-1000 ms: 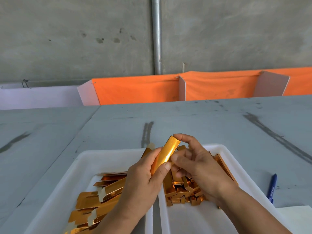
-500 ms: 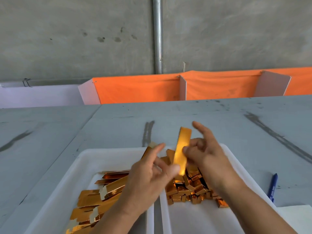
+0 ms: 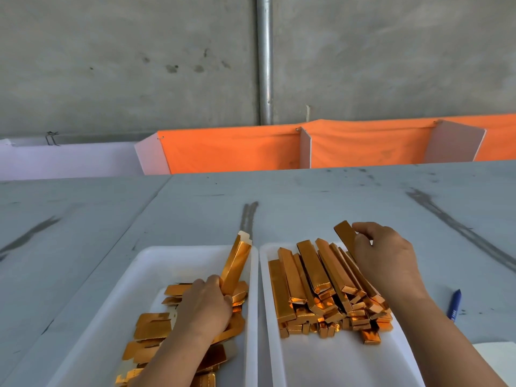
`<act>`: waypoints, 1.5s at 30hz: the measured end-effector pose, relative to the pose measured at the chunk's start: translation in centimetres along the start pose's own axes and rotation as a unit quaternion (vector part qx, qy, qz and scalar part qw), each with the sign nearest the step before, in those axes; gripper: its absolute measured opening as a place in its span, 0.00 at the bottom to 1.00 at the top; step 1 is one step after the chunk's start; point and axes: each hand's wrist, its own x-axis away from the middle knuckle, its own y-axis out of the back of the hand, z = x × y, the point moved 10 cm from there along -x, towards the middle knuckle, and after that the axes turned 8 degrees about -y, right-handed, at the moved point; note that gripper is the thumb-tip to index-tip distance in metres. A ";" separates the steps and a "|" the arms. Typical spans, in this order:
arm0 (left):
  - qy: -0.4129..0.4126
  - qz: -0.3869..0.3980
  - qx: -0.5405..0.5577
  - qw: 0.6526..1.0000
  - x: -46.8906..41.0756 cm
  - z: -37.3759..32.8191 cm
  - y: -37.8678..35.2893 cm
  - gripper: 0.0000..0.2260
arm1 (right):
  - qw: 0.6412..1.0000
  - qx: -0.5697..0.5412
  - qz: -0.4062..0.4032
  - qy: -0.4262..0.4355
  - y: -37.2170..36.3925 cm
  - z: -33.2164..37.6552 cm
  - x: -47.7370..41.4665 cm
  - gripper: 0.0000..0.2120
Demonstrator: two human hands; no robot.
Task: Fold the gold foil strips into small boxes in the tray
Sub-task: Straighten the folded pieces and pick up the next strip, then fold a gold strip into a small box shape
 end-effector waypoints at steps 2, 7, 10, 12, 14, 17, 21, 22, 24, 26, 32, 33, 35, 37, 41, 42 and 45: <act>-0.010 -0.011 -0.013 1.000 -0.1 -0.2 0.1 0.13 | 0.999 0.036 0.005 0.001 -0.3 0.1 0.0 0.18; -0.039 -0.084 0.013 0.996 -0.1 -1.1 2.2 0.09 | 0.996 0.086 0.027 0.027 -1.5 0.7 0.5 0.15; -0.049 -0.106 0.073 0.991 0.2 -2.1 3.6 0.10 | 0.994 0.080 0.052 0.055 -2.6 1.3 1.2 0.13; -0.046 -0.105 0.160 0.980 0.5 -2.6 4.3 0.11 | 0.993 0.061 0.042 0.088 -2.6 2.1 1.9 0.14; -0.065 -0.100 0.274 0.954 1.0 -3.6 4.9 0.10 | 0.990 0.019 0.030 0.137 -2.3 3.4 2.9 0.14; -0.100 -0.011 0.446 0.889 2.0 -5.9 4.5 0.09 | 0.979 -0.076 0.052 0.182 -1.8 5.0 4.4 0.15; -0.134 0.104 0.489 0.856 3.3 -8.2 3.4 0.11 | 0.951 -0.234 0.143 0.144 -2.5 5.2 5.2 0.15; -0.135 0.122 0.484 0.856 3.5 -8.4 3.2 0.10 | 0.942 -0.268 0.163 0.118 -2.8 4.9 5.1 0.15; -0.131 0.137 0.465 0.865 3.6 -8.6 2.9 0.10 | 0.925 -0.318 0.192 0.076 -3.4 4.6 5.0 0.14; -0.150 0.075 0.407 0.898 3.5 -8.3 3.8 0.11 | 0.926 -0.315 0.200 0.066 -3.6 4.6 4.9 0.14; -0.292 -0.085 0.137 0.943 5.0 -10.9 6.0 0.32 | 0.946 -0.223 0.194 0.132 -4.4 5.4 6.3 0.13; -0.305 -0.093 0.130 0.939 5.2 -11.4 6.0 0.32 | 0.945 -0.218 0.198 0.140 -4.7 5.6 6.6 0.14; -0.320 -0.110 0.131 0.932 5.2 -11.6 6.2 0.30 | 0.938 -0.231 0.214 0.147 -5.2 5.9 7.1 0.15; -0.316 -0.119 0.139 0.931 4.9 -11.2 6.3 0.26 | 0.930 -0.252 0.226 0.145 -5.3 6.0 7.2 0.16; -0.287 -0.107 0.155 0.939 4.5 -10.3 5.8 0.21 | 0.928 -0.257 0.224 0.149 -5.1 5.8 6.9 0.16; -0.291 -0.105 0.159 0.938 4.5 -10.3 5.8 0.20 | 0.930 -0.249 0.223 0.153 -5.1 5.8 6.9 0.16; -0.313 -0.092 0.169 0.930 4.8 -11.0 5.5 0.17 | 0.934 -0.222 0.225 0.168 -5.4 5.9 7.0 0.16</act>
